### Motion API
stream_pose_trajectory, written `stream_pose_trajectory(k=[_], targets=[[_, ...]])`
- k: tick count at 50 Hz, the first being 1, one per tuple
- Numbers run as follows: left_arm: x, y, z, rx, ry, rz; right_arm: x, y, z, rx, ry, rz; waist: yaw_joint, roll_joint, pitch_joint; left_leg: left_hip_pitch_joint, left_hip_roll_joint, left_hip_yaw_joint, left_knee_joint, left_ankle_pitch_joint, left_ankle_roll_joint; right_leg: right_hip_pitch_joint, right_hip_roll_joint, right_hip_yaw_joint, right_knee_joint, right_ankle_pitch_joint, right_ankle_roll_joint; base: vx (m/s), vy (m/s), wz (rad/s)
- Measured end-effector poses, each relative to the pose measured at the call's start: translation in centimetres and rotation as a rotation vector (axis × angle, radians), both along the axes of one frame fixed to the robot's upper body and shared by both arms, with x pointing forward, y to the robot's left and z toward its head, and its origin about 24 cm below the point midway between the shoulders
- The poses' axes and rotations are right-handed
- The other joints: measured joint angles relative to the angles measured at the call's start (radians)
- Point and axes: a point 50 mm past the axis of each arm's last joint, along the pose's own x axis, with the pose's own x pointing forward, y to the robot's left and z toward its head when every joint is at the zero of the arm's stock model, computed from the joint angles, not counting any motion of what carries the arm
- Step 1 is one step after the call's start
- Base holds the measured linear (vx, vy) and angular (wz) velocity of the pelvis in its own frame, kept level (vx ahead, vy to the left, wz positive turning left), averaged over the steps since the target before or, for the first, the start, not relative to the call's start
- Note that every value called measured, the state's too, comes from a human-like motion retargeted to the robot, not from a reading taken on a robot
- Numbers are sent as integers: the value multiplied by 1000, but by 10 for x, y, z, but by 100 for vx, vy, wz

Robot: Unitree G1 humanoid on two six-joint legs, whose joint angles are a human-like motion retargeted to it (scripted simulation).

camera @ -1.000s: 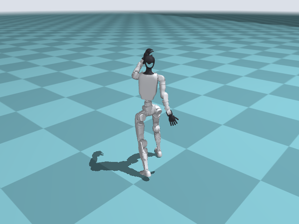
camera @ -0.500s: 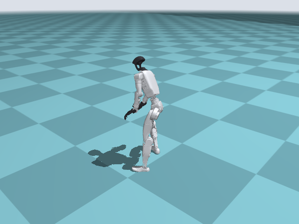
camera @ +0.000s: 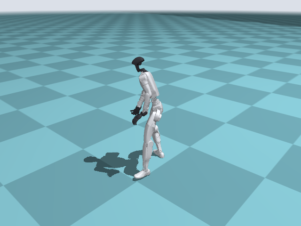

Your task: Kungfu

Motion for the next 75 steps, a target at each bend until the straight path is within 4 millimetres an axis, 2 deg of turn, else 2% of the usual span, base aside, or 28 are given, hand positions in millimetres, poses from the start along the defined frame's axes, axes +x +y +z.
stream_pose_trajectory(k=[4, 13, 15, 18, 20, 22, 23, 25, 28, 31, 33, 35, 37, 38, 40, 43, 47, 51, 54, 56, 60, 62, 65, 67, 68, 69, 72, 75], targets=[[-21, 11, -7, -88, 32, 112, 18, 10, 25, -14, -135, 117, 53, -1, -22, -17, -36, -92, 100, -57, 93, 111, 38, 4, -156, 107, 6, 48, 51, 37], [-57, 71, -6, -313, 92, 288, 59, 45, 106, -7, -564, 196, 174, -32, -120, -6, -227, -241, 264, -304, 132, 404, 69, -4, -503, 329, 34, 61, 66, 100], [-56, 87, 2, -341, 54, 318, 64, 50, 118, -13, -635, 193, 201, -54, -156, 14, -294, -261, 273, -342, 157, 473, 84, -19, -574, 278, 44, 71, 56, 135], [-39, 125, 32, -363, -77, 297, 67, 58, 138, -8, -732, 210, 184, -92, -186, 62, -405, -325, 259, -371, 191, 513, 140, 178, -599, 155, -16, 72, 46, 181], [-17, 146, 65, -378, -212, 222, 68, 59, 153, -5, -808, 228, 134, -112, -196, 105, -487, -398, 229, -367, 205, 487, 204, 441, -537, 156, -62, 65, 32, 245], [12, 155, 101, -428, -367, 130, 69, 54, 172, -13, -930, 205, 71, -123, -183, 163, -554, -481, 189, -345, 218, 403, 323, 716, -402, 99, 42, 54, 18, 249], [29, 152, 117, -464, -439, 73, 69, 50, 183, -21, -1009, 172, 37, -114, -173, 199, -567, -526, 166, -334, 221, 353, 389, 792, -324, 61, 99, 50, 15, 224], [62, 136, 148, -527, -544, -67, 65, 39, 204, -61, -1199, 65, -18, -108, -162, 257, -592, -589, 131, -319, 233, 262, 436, 778, -241, 49, 150, 43, 5, 185], [111, 80, 180, -683, -505, -373, 49, 21, 224, -160, -1537, -226, -94, -135, -152, 338, -639, -632, 87, -301, 259, 127, 381, 635, -260, 76, 48, 42, -1, 151], [134, -13, 190, -923, -268, -766, 21, -3, 230, -226, -1797, -604, -194, -162, -115, 456, -689, -688, 39, -283, 296, -10, 365, 654, -353, 171, -63, 38, -1, 184], [126, -84, 187, -1121, -60, -1025, -1, -14, 227, -240, -1914, -877, -273, -158, -69, 527, -699, -744, 32, -279, 318, -94, 341, 689, -434, 300, -122, 23, 3, 205], [101, -146, 178, -1340, 140, -1211, -20, -17, 216, -226, -1970, -1105, -347, -141, -14, 574, -694, -792, 54, -284, 336, -163, 324, 707, -528, 342, -159, 21, 9, 142], [73, -191, 159, -1518, 297, -1229, -31, -17, 197, -318, -1950, -1243, -417, -134, 33, 624, -686, -822, 58, -286, 356, -217, 321, 696, -619, 359, -138, 23, 9, 79], [60, -210, 143, -1548, 349, -1160, -34, -22, 181, -512, -1935, -1431, -444, -137, 52, 650, -683, -825, 53, -287, 366, -237, 314, 664, -664, 379, -104, 21, 5, 26], [49, -228, 139, -1654, 307, -1122, -57, -40, 162, -784, -2031, -1701, -480, -141, 83, 698, -669, -802, 26, -280, 388, -284, 320, 638, -710, 393, -93, 16, -1, -33], [36, -229, 115, -1719, 338, -989, -70, -39, 142, -755, -1973, -1572, -509, -158, 100, 744, -652, -752, -6, -273, 399, -329, 321, 573, -676, 369, -78, 8, -6, -63], [28, -226, 97, -1779, 394, -870, -70, -40, 130, -743, -1901, -1391, -521, -161, 83, 756, -639, -739, -18, -265, 395, -308, 315, 583, -618, 395, -90, 4, -2, -16], [32, -218, 96, -1780, 362, -820, -62, -33, 133, -685, -1887, -1361, -434, -144, 32, 718, -638, -755, -20, -272, 378, -207, 318, 663, -562, 394, -117, 1, -2, -16], [40, -204, 99, -1790, 269, -760, -49, -14, 143, -555, -1899, -1317, -309, -148, -39, 650, -645, -757, -8, -281, 344, -95, 313, 698, -475, 358, -71, -7, -5, -62], [53, -185, 108, -1787, 115, -709, -37, 3, 157, -409, -1935, -1259, -195, -169, -93, 585, -655, -745, 13, -287, 318, -14, 301, 714, -390, 335, -40, -18, -4, -98], [82, -135, 159, -1684, -388, -694, -18, 31, 212, -19, -2108, -1068, 41, -234, -186, 385, -675, -753, 125, -311, 252, 191, 248, 702, -267, 301, -14, -26, -12, -50], [86, -112, 211, -1588, -738, -769, -18, 40, 266, 238, -2294, -920, 111, -256, -197, 268, -701, -808, 222, -332, 231, 322, 221, 626, -273, 334, -19, -48, -32, 64], [64, -94, 294, -1425, -1256, -930, -50, 54, 355, 645, -2658, -609, 232, -301, -150, 134, -724, -849, 344, -379, 198, 529, 220, 533, -341, 436, -30, -60, -50, 60], [39, -94, 330, -1342, -1532, -1014, -86, 62, 394, 869, -2860, -373, 332, -379, -147, 21, -750, -815, 437, -412, 189, 623, 211, 527, -425, 556, 65, -35, -59, -17], [25, -95, 344, -1318, -1655, -1045, -102, 65, 406, 952, -2941, -251, 392, -413, -150, -36, -750, -794, 478, -425, 181, 649, 221, 541, -468, 481, 134, -21, -58, -47], [12, -97, 354, -1306, -1767, -1066, -115, 67, 414, -987, 2942, 148, 440, -442, -153, -82, -749, -784, 510, -432, 173, 663, 235, 554, -505, 394, 167, -19, -57, -39], [-20, -96, 374, -1285, -2064, -1091, -143, 70, 427, -941, 2744, -59, 510, -473, -149, -178, -740, -812, 574, -432, 143, 654, 272, 526, -551, 167, 160, -30, -43, 20], [-35, -91, 381, -1225, -2212, -1123, -156, 75, 430, -927, 2619, -84, 467, -426, -127, -200, -726, -850, 565, -393, 116, 625, 294, 453, -502, 44, 144, -47, -16, 47]])
